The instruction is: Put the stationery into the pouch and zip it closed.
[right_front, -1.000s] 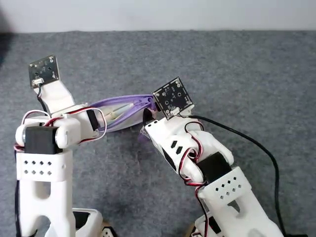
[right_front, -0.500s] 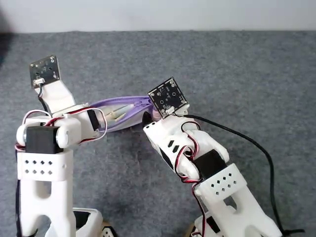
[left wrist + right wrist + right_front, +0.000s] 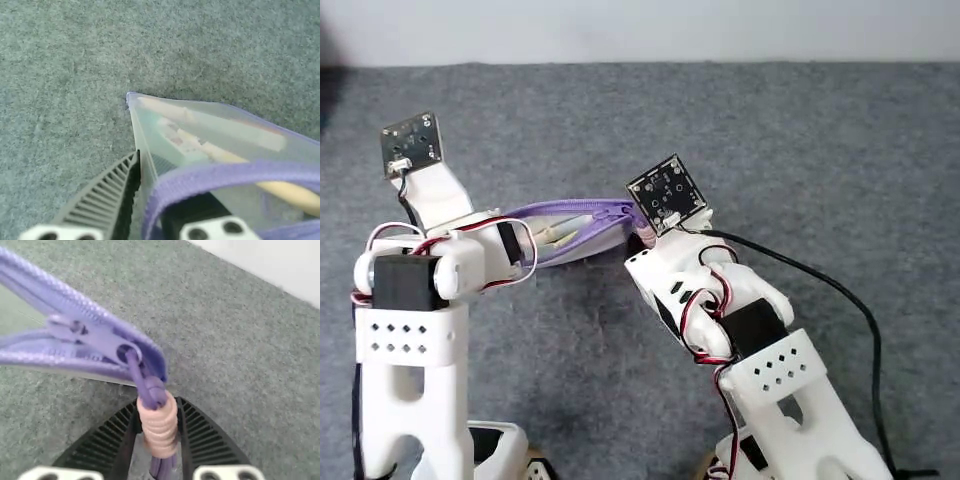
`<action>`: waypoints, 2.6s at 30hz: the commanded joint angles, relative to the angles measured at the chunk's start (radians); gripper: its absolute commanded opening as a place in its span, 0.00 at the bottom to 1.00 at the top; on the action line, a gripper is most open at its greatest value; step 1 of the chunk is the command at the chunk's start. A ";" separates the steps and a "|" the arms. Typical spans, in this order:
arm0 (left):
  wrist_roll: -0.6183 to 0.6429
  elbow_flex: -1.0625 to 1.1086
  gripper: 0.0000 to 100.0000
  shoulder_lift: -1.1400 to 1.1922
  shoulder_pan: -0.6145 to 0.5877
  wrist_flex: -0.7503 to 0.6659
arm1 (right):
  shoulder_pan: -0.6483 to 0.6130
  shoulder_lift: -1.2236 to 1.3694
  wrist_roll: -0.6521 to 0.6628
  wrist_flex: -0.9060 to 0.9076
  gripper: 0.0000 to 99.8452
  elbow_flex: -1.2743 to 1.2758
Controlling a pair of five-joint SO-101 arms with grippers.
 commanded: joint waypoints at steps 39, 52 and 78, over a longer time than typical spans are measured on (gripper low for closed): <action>0.011 -0.001 0.01 -0.006 -0.005 0.003 | -0.019 -0.015 0.018 0.015 0.13 -0.112; 0.011 -0.001 0.01 -0.006 -0.005 0.005 | -0.019 -0.022 0.020 0.010 0.02 -0.077; -0.049 -0.165 0.27 -0.387 0.124 0.161 | 0.056 -0.193 0.153 0.010 0.01 -0.126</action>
